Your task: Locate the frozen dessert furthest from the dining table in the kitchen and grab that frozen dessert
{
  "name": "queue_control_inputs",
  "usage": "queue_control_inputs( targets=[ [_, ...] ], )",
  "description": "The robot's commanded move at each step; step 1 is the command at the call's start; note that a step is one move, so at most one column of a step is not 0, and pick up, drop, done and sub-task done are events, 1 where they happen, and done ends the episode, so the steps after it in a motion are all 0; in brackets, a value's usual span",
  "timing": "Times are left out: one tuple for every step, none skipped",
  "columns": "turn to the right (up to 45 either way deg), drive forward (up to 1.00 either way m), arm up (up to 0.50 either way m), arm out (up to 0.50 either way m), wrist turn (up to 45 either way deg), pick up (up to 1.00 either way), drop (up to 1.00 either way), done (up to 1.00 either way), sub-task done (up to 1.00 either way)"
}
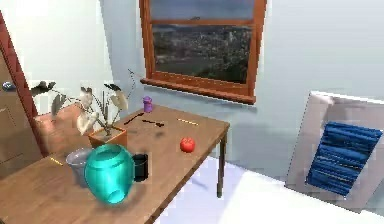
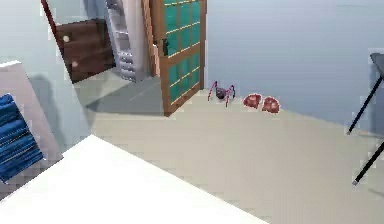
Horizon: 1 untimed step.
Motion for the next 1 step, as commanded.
queue_control_inputs(
  targets=[
    [-45.0, 0.0, 0.0, 0.0, 0.0, 0.0, 0.0, 0.0, 0.0]
  ],
)
